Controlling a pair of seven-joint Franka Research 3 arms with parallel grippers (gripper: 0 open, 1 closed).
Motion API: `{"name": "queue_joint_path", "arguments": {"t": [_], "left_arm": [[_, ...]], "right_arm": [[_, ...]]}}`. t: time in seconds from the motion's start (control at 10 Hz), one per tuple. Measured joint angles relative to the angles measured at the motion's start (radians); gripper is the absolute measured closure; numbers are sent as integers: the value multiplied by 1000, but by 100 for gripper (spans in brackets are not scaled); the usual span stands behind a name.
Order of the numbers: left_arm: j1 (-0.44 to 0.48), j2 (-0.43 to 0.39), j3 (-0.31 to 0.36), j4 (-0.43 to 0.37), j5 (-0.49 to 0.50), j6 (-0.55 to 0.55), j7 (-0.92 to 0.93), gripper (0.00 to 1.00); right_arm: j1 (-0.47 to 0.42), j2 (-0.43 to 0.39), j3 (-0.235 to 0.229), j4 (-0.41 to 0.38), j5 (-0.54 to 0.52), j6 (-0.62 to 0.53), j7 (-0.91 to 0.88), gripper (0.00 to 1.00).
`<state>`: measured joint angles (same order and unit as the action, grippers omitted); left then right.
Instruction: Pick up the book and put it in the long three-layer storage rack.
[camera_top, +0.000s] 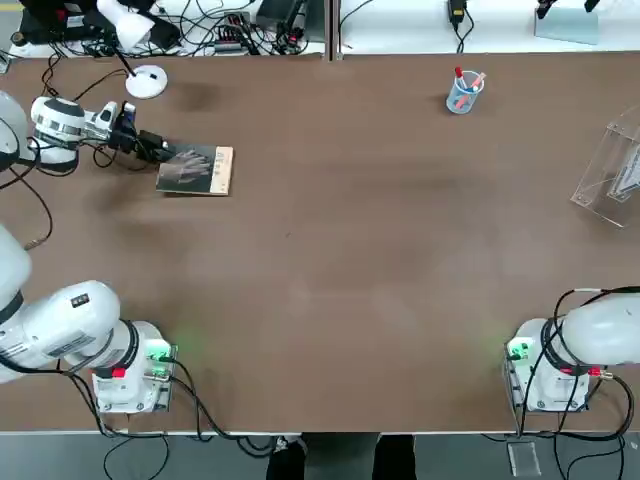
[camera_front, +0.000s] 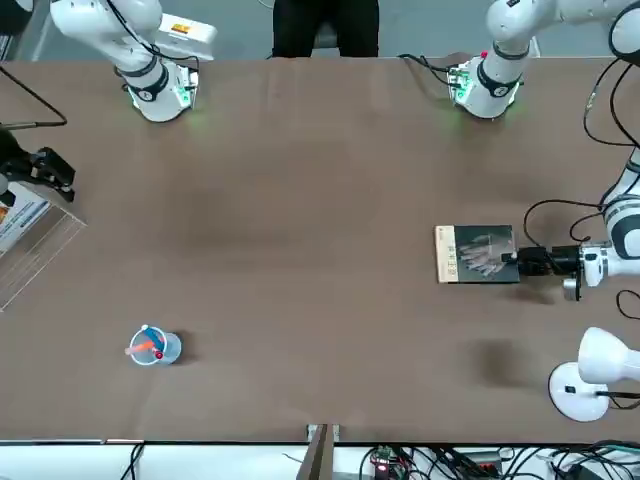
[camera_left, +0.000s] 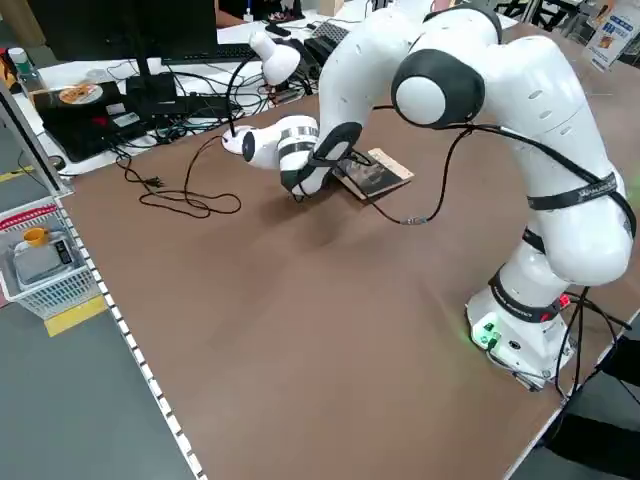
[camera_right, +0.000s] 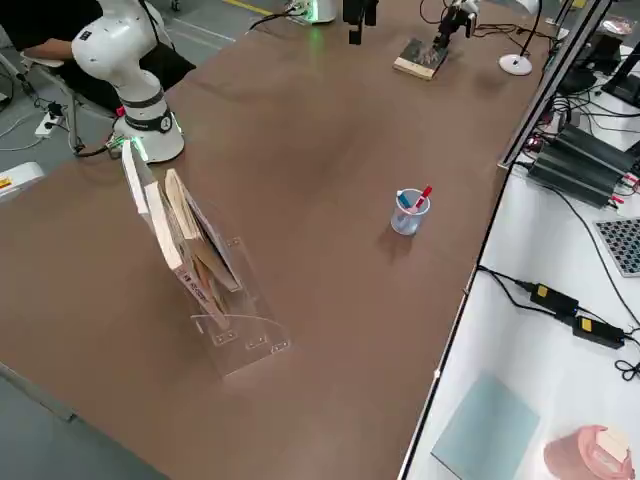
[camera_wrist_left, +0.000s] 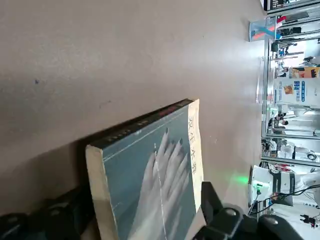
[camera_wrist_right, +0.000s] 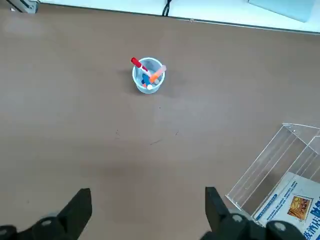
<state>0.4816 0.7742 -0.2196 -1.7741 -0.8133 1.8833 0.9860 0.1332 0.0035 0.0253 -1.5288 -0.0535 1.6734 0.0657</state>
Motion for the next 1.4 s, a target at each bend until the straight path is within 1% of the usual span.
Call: {"name": "queue_joint_path", "arguments": {"t": [0.1, 0.2, 0.3, 0.4, 0.5, 0.6, 0.7, 0.8, 0.9, 1.0, 1.1, 1.2, 1.3, 1.4], "left_arm": [[0, 6, 0, 5, 0, 0, 4, 23], [2, 10, 1, 11, 0, -7, 4, 23], [3, 16, 2, 17, 0, -9, 5, 30], [7, 22, 2, 23, -1, -19, 5, 30], [12, 29, 2, 29, -1, -22, 5, 37], [17, 35, 1, 36, -2, -32, 5, 37], [19, 40, 1, 41, -2, -35, 6, 43], [21, 42, 2, 44, -2, -39, 7, 43], [22, 44, 3, 45, -2, -38, 7, 47], [22, 46, 6, 45, -2, -37, 8, 55], [26, 48, 7, 45, -2, -38, 9, 56], [29, 49, 8, 45, -2, -37, 10, 62], [32, 51, 9, 45, -2, -37, 12, 62], [35, 52, 9, 45, -2, -37, 12, 68]], "right_arm": [[0, 0, 0, 0, 0, 0, 0, 0], [0, 0, 0, 0, 0, 0, 0, 0], [0, 0, 0, 0, 0, 0, 0, 0], [0, 0, 0, 0, 0, 0, 0, 0], [0, 0, 0, 0, 0, 0, 0, 0], [0, 0, 0, 0, 0, 0, 0, 0], [0, 0, 0, 0, 0, 0, 0, 0], [0, 0, 0, 0, 0, 0, 0, 0], [0, 0, 0, 0, 0, 0, 0, 0], [0, 0, 0, 0, 0, 0, 0, 0], [0, 0, 0, 0, 0, 0, 0, 0], [0, 0, 0, 0, 0, 0, 0, 0], [0, 0, 0, 0, 0, 0, 0, 0], [0, 0, 0, 0, 0, 0, 0, 0]]}}
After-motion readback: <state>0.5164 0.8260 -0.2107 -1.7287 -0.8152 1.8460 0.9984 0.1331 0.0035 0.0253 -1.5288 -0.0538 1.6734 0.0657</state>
